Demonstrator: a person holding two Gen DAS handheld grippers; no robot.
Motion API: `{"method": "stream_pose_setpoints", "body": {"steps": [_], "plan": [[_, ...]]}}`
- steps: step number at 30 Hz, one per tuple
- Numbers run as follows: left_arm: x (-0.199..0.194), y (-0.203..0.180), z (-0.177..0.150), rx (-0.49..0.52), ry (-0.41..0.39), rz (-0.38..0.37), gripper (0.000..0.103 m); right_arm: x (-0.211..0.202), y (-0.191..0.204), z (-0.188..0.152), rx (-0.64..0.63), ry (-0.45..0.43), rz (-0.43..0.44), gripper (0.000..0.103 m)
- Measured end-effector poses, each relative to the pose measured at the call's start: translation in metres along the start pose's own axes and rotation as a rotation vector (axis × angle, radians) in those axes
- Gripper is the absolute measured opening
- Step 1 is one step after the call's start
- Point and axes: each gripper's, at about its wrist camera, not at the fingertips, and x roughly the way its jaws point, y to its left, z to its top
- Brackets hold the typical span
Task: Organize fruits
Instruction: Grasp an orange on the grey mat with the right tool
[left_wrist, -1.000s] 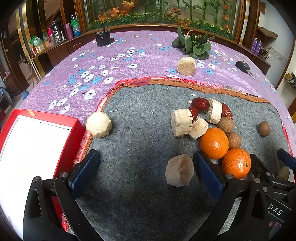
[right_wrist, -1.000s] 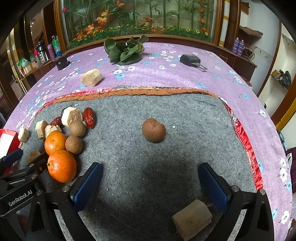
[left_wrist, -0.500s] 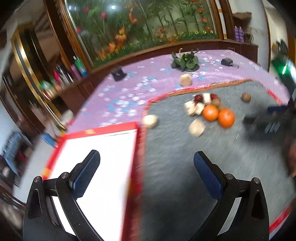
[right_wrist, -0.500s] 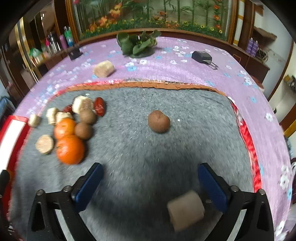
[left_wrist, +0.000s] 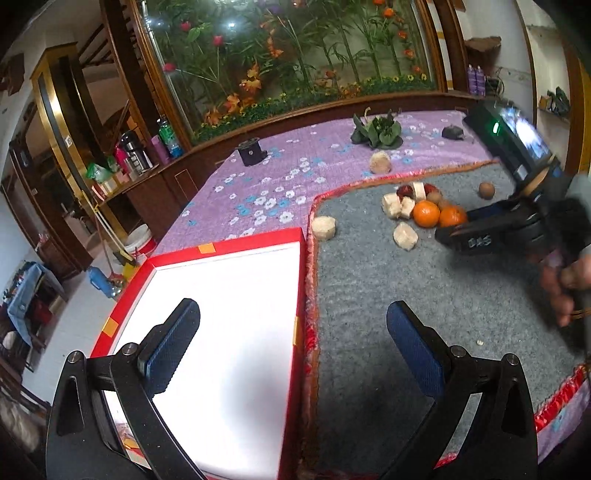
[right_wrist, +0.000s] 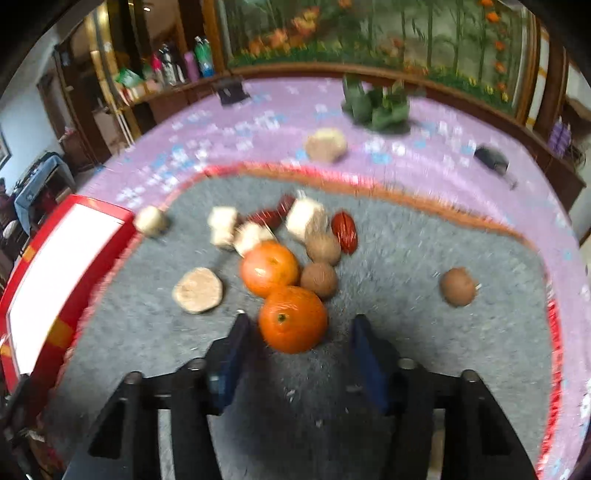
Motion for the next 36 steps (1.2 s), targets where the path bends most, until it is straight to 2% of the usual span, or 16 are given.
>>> {"method": "stream_pose_setpoints", "body": {"steps": [1,2,3,5,9,11,14,15,18,19,21,23,25,28,30,36], "plan": [[-0.001,0.002,0.003,-0.001,-0.004,-0.009,0.102,-0.001,0.001,0.001,-0.010,-0.028,-0.012,0.048],[-0.002,0.002,0.006,-0.001,-0.011,-0.017,0.102,-0.002,-0.002,0.001,-0.018,-0.023,-0.014,0.038],[-0.003,0.002,0.010,0.001,-0.013,-0.029,0.102,-0.005,-0.003,0.002,-0.028,-0.026,-0.012,0.034],[-0.002,0.000,0.018,0.000,-0.017,-0.076,0.100,-0.006,-0.011,0.003,-0.041,-0.013,0.040,0.033],[0.015,-0.022,0.039,0.031,0.007,-0.154,0.094,-0.020,-0.056,0.012,0.058,-0.080,0.318,0.033],[0.031,-0.038,0.050,0.043,0.049,-0.204,0.080,-0.030,-0.086,0.018,0.164,-0.133,0.458,0.033],[0.054,-0.063,0.064,0.029,0.119,-0.302,0.069,-0.034,-0.131,0.018,0.310,-0.258,0.681,0.033],[0.062,-0.073,0.070,0.023,0.144,-0.330,0.068,-0.029,-0.144,0.019,0.375,-0.250,0.706,0.033],[0.081,-0.093,0.078,0.011,0.192,-0.356,0.062,-0.024,-0.165,0.020,0.471,-0.253,0.714,0.033],[0.087,-0.099,0.080,0.006,0.215,-0.356,0.055,-0.024,-0.169,0.020,0.489,-0.253,0.707,0.033],[0.097,-0.107,0.082,-0.004,0.263,-0.363,0.050,-0.026,-0.174,0.020,0.532,-0.252,0.711,0.033],[0.109,-0.111,0.082,-0.008,0.310,-0.356,0.038,-0.022,-0.179,0.020,0.561,-0.248,0.711,0.033],[0.114,-0.113,0.085,-0.003,0.314,-0.369,0.038,-0.028,-0.182,0.017,0.592,-0.249,0.718,0.033],[0.126,-0.120,0.088,0.018,0.367,-0.398,0.038,-0.027,-0.194,0.016,0.626,-0.247,0.724,0.033],[0.131,-0.126,0.091,0.038,0.368,-0.370,0.038,-0.030,-0.197,0.015,0.632,-0.251,0.720,0.033],[0.149,-0.126,0.097,0.002,0.368,-0.396,0.038,-0.030,-0.193,0.016,0.615,-0.251,0.732,0.033]]}}
